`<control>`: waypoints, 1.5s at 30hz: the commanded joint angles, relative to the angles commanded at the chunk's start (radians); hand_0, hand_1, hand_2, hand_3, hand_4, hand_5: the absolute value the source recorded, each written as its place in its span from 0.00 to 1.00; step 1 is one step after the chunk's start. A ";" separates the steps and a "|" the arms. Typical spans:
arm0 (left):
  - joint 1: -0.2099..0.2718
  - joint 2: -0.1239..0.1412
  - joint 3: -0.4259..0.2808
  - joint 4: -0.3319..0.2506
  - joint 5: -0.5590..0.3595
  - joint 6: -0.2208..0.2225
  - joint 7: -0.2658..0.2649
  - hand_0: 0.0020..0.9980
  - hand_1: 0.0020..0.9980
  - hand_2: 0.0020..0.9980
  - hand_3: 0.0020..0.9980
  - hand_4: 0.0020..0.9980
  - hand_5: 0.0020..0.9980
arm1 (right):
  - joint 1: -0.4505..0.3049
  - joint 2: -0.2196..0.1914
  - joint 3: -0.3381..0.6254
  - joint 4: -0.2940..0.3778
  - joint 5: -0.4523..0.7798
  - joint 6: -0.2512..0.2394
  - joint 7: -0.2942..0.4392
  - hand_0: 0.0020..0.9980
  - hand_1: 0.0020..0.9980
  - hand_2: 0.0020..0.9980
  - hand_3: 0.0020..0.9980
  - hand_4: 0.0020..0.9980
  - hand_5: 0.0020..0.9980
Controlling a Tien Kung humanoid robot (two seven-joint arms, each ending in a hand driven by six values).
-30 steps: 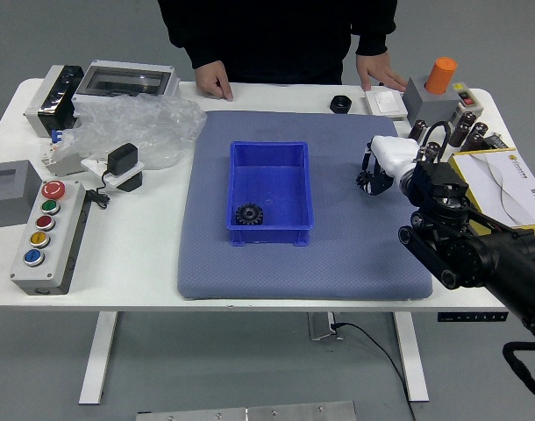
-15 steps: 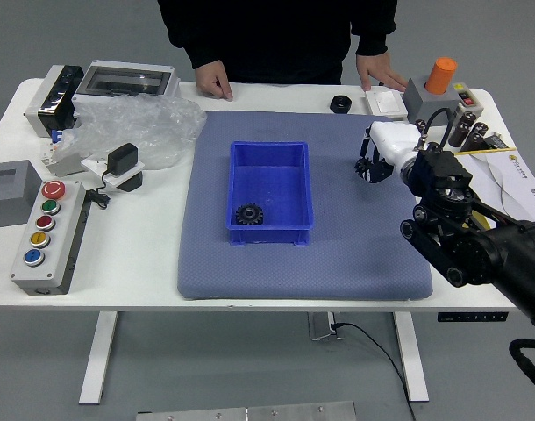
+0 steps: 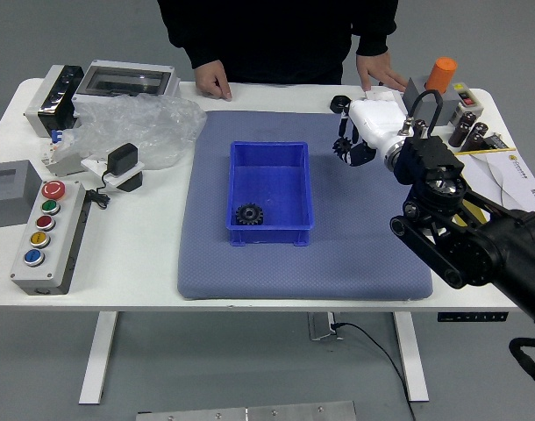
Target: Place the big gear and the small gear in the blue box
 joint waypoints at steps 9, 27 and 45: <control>0.002 0.000 -0.003 0.000 0.004 0.000 0.000 0.85 0.82 0.83 0.86 0.74 0.29 | -0.004 0.051 -0.038 0.101 -0.004 0.008 -0.021 0.44 0.37 0.38 0.40 0.73 0.05; 0.003 -0.001 -0.006 0.000 0.011 -0.001 0.000 0.85 0.82 0.83 0.86 0.74 0.29 | -0.020 0.107 -0.060 0.117 0.053 0.090 -0.053 0.59 0.43 0.50 0.58 0.72 0.35; 0.008 0.002 -0.003 0.000 0.008 -0.001 0.001 0.85 0.82 0.83 0.86 0.74 0.29 | -0.030 0.067 0.018 0.177 0.076 0.155 -0.079 0.58 0.47 0.59 0.66 0.80 0.48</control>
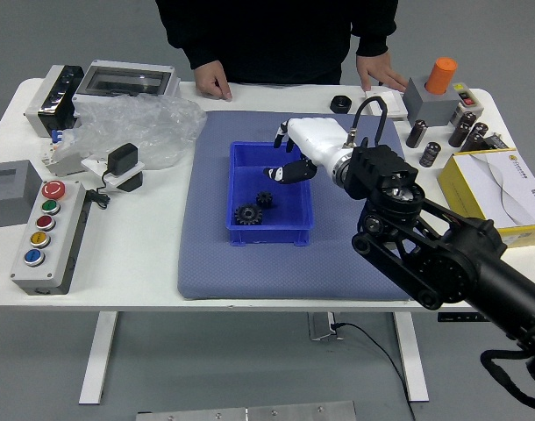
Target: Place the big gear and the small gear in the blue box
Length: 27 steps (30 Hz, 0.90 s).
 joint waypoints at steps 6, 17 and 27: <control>0.002 0.003 0.002 0.000 -0.005 0.001 -0.001 0.85 0.82 0.83 0.86 0.73 0.29 | -0.020 -0.057 0.093 0.040 0.050 -0.019 0.008 0.57 0.50 0.60 0.66 0.81 0.49; -0.003 0.006 -0.001 0.000 -0.007 0.001 -0.003 0.85 0.82 0.83 0.86 0.73 0.29 | -0.120 -0.149 0.284 0.068 0.232 -0.118 0.060 0.78 0.73 0.82 0.86 0.84 0.69; -0.004 0.006 0.006 0.000 -0.017 0.002 -0.004 0.85 0.82 0.83 0.86 0.73 0.29 | -0.237 -0.192 0.377 0.054 0.579 -0.227 0.256 0.85 0.81 0.91 0.92 0.84 0.91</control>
